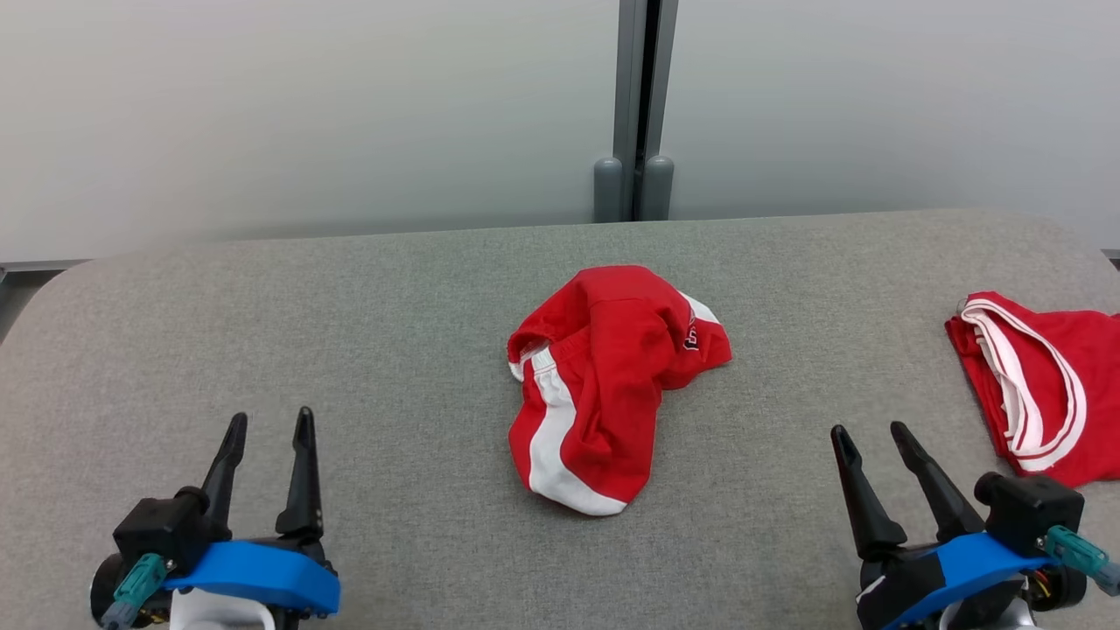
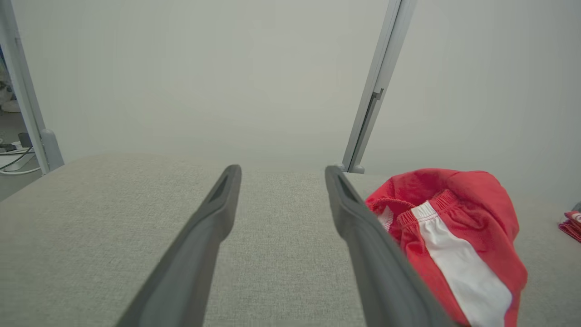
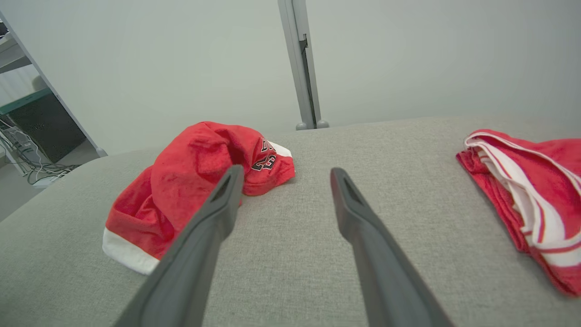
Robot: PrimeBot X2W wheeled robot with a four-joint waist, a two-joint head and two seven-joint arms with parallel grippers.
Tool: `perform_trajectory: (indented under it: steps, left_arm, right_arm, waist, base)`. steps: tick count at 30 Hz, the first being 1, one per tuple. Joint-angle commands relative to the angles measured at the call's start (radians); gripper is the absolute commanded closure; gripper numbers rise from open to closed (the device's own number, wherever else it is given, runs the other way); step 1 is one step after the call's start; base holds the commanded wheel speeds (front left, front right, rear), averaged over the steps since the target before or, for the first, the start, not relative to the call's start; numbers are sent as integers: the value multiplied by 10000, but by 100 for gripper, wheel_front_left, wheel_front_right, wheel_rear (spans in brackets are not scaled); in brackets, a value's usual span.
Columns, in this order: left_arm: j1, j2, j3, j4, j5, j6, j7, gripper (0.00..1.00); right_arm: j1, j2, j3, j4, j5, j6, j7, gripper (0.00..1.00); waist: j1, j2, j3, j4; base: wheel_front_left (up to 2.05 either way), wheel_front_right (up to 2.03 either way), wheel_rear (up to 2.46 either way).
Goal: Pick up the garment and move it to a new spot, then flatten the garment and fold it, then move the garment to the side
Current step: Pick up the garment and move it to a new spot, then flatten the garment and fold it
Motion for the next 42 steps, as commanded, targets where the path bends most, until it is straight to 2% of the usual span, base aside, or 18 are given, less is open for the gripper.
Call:
perform_trajectory:
  steps: [1, 10, 29, 38, 42]
  left_arm:
    - [139, 89, 152, -31, 58, 69, -40, 0]
    - [458, 55, 543, -44, 85, 80, -43, 0]
    - [115, -72, 504, -4, 260, -131, -44, 0]
    - [-972, -43, -92, 25, 597, -328, 355, 0]
    - [-1978, -24, -758, 283, 853, -567, 905, 0]
  right_arm:
    - [163, 22, -67, 46, -42, 1, -24, 0]
    - [312, 154, -339, 142, -132, 1, -120, 0]
    - [147, 256, -294, 83, -168, 1, -126, 0]
    - [-73, 241, -87, 57, -182, 1, -88, 0]
    - [-261, 204, 148, 58, -122, 1, -78, 0]
  waist:
    - [0, 0, -47, -37]
    - [0, 0, -67, -74]
    - [0, 0, 150, -81]
    - [0, 0, 467, -236]
    - [0, 0, 689, -519]
  base:
    - [0, 0, 0]
    - [0, 0, 0]
    - [0, 0, 0]
    - [0, 0, 0]
    - [0, 0, 0]
